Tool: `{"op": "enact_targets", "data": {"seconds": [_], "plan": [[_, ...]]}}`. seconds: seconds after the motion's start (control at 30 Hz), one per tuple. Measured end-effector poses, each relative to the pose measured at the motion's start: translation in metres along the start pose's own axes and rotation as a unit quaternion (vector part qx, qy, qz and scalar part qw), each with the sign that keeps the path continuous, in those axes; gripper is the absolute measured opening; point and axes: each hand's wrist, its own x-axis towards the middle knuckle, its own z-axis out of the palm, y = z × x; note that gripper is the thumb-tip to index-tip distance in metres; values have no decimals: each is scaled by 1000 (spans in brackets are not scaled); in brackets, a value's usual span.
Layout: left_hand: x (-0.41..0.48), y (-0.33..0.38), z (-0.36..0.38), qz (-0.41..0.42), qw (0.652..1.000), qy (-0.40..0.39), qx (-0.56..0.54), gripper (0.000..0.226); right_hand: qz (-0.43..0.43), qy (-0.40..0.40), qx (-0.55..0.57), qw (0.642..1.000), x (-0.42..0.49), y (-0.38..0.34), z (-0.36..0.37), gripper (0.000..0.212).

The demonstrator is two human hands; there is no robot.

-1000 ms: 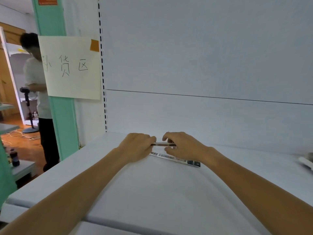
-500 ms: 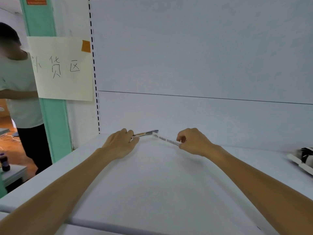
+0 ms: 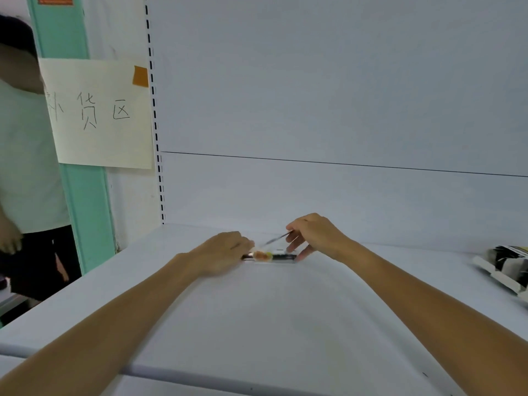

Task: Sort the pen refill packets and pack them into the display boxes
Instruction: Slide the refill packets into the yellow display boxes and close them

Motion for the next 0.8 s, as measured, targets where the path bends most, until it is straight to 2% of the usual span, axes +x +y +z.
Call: {"op": "enact_targets", "data": {"seconds": [0.03,0.07,0.1,0.17,0.2,0.23,0.3,0.4,0.43,0.5,0.53,0.63,0.8], "plan": [[1,2,0,-3,999,-7,-50,34,-10,9,-35,999,1,1,3,25],[2,4,-2,-12,995,-9,-102,32,-38,20,-123,991,1,1,5,27],[2,5,-3,-19,989,-5,-145,33,-71,26,-232,970,1,3,8,28],[2,6,-7,-31,978,5,-208,41,-115,39,-422,898,-2,5,16,30],[3,6,-8,-36,974,6,-223,42,-122,42,-466,875,-4,4,20,32],[2,4,-10,-40,974,5,-223,39,-127,39,-477,869,-5,4,23,34],[0,2,-11,-39,986,-9,-165,32,-136,17,-457,879,-6,4,28,38],[-6,-4,-5,0,999,-22,39,46,-146,-27,-398,905,-4,9,21,44],[-7,-6,-3,13,997,-20,69,45,-135,-49,-382,913,-3,11,16,49],[-10,-6,-1,32,997,-9,68,34,-95,-84,-354,926,-2,18,7,53],[-11,-6,-1,42,997,-2,71,31,-86,-91,-341,932,-3,22,5,47],[-11,-3,0,58,991,5,117,32,-105,-79,-311,941,-5,29,3,28],[-7,12,-2,79,983,-17,165,32,-123,-77,-278,949,-11,31,-3,22]]}}
